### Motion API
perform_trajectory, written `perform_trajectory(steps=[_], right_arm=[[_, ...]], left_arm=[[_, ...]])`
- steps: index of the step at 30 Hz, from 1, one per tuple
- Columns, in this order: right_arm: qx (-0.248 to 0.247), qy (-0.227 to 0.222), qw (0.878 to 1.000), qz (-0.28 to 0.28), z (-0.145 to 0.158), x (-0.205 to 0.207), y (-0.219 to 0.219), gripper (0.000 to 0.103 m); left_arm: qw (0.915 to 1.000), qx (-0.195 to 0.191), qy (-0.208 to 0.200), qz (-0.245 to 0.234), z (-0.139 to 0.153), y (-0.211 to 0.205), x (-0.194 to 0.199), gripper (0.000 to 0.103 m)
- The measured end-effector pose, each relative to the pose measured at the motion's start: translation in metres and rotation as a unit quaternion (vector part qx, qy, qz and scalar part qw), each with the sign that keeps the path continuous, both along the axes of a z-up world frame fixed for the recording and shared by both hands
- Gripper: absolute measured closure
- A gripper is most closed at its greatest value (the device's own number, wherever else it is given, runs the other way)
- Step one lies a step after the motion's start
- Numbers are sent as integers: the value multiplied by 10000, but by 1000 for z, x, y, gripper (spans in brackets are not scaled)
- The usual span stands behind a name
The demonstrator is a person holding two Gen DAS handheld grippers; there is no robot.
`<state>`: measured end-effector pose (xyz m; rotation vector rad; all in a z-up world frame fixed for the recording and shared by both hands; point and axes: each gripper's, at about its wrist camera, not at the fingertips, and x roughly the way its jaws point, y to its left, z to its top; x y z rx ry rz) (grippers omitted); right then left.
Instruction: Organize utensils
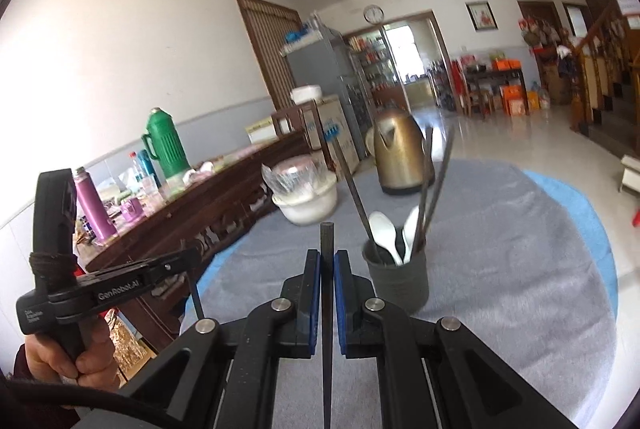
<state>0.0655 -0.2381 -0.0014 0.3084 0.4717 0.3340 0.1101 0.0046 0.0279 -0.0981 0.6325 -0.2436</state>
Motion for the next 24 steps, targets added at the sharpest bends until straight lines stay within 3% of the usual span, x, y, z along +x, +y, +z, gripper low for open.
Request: perform_trajectory(steps=[11,17,24], right_arm=[[89,-32,9997,-218,5,9,-22,96],[179,44,9993,-312,12,18,-37,96],[90,176,9993,-321,17,28,-45,96]], left_arm=[[9991,-401,139,-90,-8,13,12,96],[9979,-615,159,92,-12,22,13,96],[9991,-338,88,226,-13,19,-2,96]])
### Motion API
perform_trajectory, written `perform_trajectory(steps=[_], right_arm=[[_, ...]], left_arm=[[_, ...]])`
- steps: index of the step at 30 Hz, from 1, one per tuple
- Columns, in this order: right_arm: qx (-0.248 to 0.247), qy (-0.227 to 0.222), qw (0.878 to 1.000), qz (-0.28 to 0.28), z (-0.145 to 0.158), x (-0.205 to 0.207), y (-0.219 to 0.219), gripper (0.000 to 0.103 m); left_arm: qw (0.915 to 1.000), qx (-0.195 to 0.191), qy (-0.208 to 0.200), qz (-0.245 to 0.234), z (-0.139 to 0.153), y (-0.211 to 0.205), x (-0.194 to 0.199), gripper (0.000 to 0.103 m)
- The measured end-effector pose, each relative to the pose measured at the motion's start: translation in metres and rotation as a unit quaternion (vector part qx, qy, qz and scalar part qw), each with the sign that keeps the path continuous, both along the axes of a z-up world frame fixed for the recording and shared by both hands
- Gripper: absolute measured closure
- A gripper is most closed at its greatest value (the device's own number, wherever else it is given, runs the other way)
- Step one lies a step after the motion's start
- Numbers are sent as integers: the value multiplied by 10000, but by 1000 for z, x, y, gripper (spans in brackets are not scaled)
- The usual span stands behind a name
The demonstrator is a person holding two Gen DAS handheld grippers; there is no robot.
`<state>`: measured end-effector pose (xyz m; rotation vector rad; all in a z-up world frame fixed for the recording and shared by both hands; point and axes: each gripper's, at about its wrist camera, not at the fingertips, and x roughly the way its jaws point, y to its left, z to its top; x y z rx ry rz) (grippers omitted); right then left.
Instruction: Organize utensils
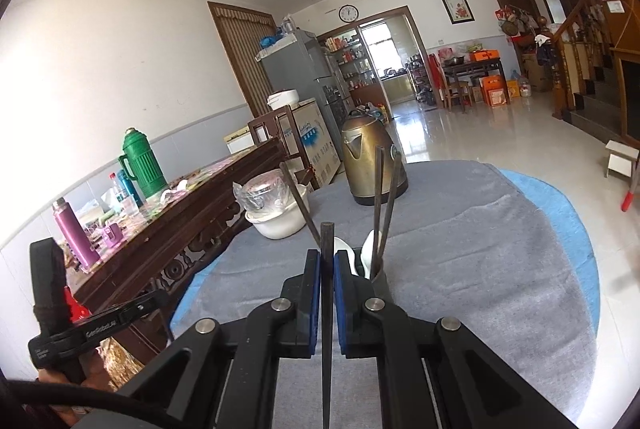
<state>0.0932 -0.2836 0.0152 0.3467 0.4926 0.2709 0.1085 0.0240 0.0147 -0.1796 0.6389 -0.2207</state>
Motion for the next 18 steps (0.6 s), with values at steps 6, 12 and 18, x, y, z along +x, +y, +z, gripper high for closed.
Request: perform_trajectory(steps=[6,12,18], right_arm=[[-109,175,9997,93,3,3,-6,96],[-175,-101,9998,-84,25,5,-15,96],[-347,-762,9960,-323,72,11,-23,96]], left_arm=[[9998,-174,12,112,11,9,-9,97],[9990,-254,-354,-106,42,-4,-2,97],[9938,-86,-988,-494,87,-31,9,97]])
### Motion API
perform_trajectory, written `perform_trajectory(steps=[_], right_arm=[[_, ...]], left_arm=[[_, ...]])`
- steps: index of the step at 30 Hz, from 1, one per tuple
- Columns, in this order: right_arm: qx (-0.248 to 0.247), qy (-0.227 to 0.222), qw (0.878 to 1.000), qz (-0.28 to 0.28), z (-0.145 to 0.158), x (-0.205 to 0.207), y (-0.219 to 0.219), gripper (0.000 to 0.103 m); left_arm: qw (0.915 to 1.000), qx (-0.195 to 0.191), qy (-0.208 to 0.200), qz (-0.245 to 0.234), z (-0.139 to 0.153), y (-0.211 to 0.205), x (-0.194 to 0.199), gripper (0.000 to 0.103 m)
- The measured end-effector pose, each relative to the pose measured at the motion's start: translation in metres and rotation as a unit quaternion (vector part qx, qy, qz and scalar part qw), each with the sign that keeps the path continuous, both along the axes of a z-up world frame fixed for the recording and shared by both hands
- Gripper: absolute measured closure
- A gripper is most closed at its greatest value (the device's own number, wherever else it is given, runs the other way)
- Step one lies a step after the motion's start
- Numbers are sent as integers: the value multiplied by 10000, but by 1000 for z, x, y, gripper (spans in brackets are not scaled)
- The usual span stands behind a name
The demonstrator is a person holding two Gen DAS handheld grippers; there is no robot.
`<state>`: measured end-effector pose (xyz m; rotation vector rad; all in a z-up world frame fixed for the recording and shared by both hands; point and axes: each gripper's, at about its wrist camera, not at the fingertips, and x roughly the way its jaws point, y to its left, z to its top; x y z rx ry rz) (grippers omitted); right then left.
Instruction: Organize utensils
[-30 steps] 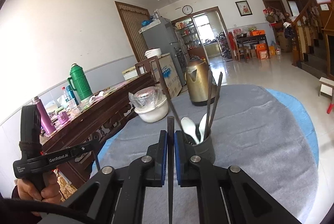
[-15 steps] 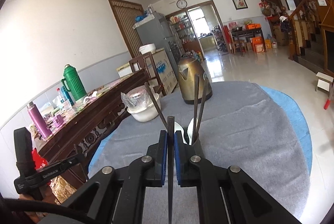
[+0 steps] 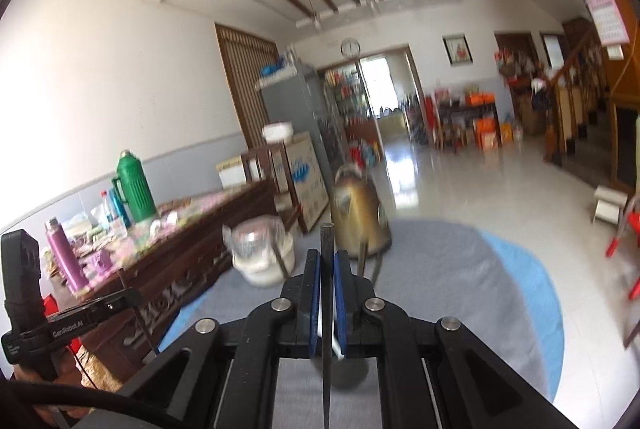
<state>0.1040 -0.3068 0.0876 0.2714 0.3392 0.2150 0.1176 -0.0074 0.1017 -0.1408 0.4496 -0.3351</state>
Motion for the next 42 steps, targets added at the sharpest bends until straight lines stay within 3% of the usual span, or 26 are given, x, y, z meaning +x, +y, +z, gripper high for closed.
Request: perform_trajectory(steps=[7,14,23,31,42], right_arm=[[-294,-684,9969,-263,49,17,12,96],[-339,-1008,9934,-423,64,47,28,96],[-488,-723,9943,-613,30,80,43,96],[-419,-389,9964,-622,0,89,39,96],[-493,-96,9973,-533,-18,95,45,95]], left_arm=[[9978,-164,-626,-165,47,-15,28,96],[9928,-393,-1133,-41,64,-32,59,96],[9904,-734,-1149,215,24,-45,98,96],[9931,-937,-604,352,-21,-46,117,96],[9962,-533,-489,487,-44,-66,116,96]])
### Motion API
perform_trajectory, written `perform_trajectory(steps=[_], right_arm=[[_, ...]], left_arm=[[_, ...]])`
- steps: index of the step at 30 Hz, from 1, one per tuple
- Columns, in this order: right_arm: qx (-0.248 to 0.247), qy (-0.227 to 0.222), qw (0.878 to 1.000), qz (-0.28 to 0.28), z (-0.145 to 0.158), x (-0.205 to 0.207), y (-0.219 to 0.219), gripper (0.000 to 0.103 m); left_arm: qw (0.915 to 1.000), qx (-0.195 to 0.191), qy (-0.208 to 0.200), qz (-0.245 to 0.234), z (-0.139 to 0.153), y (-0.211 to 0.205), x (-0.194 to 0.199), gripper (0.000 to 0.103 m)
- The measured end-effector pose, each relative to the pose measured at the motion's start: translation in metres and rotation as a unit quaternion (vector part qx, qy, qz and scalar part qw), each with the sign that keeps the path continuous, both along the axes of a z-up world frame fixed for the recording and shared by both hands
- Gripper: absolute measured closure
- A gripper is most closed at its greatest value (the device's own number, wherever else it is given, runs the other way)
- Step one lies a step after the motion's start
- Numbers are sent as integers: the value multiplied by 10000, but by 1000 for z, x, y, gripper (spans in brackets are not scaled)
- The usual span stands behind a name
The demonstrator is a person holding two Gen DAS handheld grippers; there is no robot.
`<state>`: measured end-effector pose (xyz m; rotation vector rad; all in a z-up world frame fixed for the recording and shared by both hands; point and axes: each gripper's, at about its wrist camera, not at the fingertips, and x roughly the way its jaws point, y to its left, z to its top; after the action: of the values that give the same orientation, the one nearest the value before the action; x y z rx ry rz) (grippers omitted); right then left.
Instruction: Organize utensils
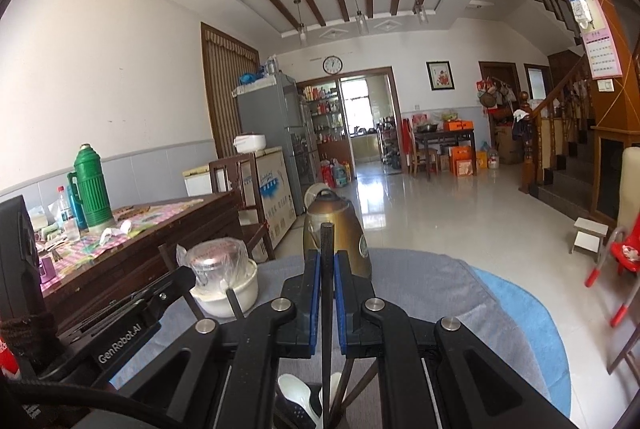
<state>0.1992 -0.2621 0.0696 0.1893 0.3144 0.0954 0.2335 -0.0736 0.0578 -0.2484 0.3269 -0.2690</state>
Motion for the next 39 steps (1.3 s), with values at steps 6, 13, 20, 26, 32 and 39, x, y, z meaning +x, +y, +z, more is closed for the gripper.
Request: perform_trajectory(steps=[6,13,20,26,32,39], right_arm=[[-15,151,9999,28,-7,1,0,95],[-15,318,9995,52,-13,3,1,96],[16,509,9987,99,-20,6,4,95],[217,800,9963,222,-24,6,1,93],[463,675,9961,339,-14,-15,-4,67],[587,516,9963,348,-5,-55,-4,67]], left_arm=[[9997,180,118,114,-5,-2,-2,96],[9991,281,283,147,-11,-3,-3,96],[9984,354,405,146,-12,-5,-6,96],[9962,584,625,165,-11,-1,-14,49],[9915,955,824,308,-9,9,-36,27],[9767,1618,1222,700,-14,22,-70,22]])
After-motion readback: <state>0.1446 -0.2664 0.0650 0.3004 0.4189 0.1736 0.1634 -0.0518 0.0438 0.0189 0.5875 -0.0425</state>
